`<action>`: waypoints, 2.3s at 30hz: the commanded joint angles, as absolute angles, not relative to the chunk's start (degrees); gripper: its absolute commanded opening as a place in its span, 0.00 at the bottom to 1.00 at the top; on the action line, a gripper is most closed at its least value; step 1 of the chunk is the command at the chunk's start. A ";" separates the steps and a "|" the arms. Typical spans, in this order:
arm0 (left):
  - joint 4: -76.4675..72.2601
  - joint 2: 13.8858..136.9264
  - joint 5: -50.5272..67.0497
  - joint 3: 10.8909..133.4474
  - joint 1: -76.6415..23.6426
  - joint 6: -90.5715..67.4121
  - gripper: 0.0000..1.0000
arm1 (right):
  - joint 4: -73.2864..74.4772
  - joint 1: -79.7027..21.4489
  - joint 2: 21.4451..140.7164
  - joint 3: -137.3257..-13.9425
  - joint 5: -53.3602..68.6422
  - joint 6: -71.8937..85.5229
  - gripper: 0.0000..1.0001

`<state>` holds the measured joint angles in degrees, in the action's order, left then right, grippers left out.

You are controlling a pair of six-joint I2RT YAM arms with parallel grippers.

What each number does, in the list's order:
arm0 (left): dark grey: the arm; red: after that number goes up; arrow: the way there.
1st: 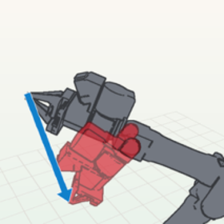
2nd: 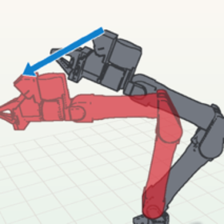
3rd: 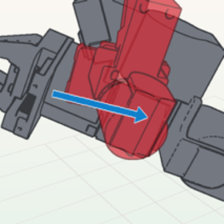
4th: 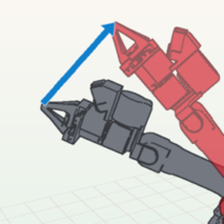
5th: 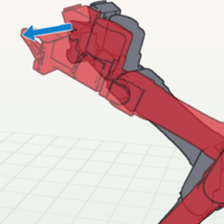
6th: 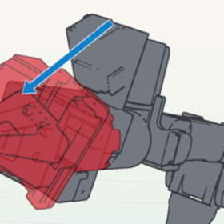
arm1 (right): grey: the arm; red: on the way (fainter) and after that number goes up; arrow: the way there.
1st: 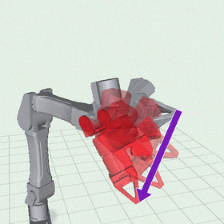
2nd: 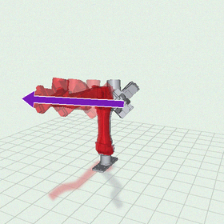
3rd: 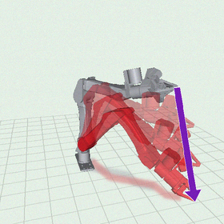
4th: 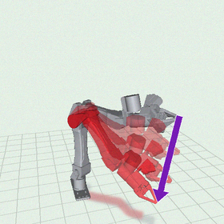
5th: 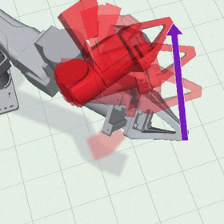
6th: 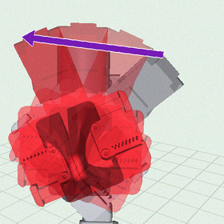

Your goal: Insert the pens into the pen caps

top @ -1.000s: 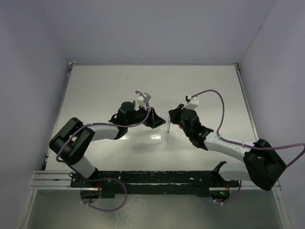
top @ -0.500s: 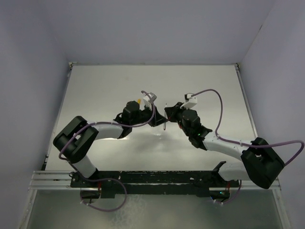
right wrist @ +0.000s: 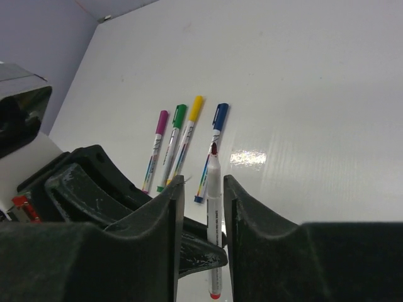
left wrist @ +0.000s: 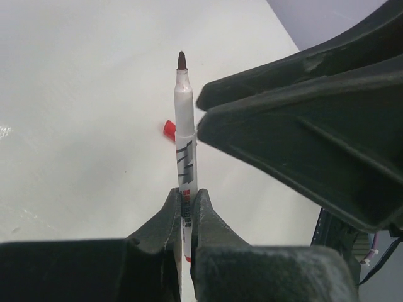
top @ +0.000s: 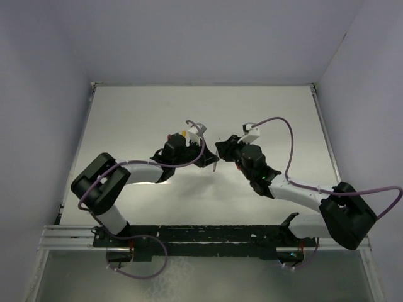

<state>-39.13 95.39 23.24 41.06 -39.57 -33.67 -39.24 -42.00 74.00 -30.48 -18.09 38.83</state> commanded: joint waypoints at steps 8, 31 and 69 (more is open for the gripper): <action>-23.26 91.61 12.36 45.44 -39.88 -30.93 0.00 | -20.30 -42.25 62.82 -29.91 -29.72 34.67 0.38; -16.32 84.78 12.40 41.50 -40.05 -24.10 0.00 | -2.30 -33.08 82.48 -41.94 -22.85 29.85 0.35; -16.28 82.77 11.25 39.57 -40.13 -25.52 0.00 | 3.32 -32.19 91.46 -43.51 -14.04 30.61 0.00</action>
<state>-14.50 84.33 11.68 39.46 -39.90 -25.78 -1.30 -32.18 90.45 -43.13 -16.38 29.69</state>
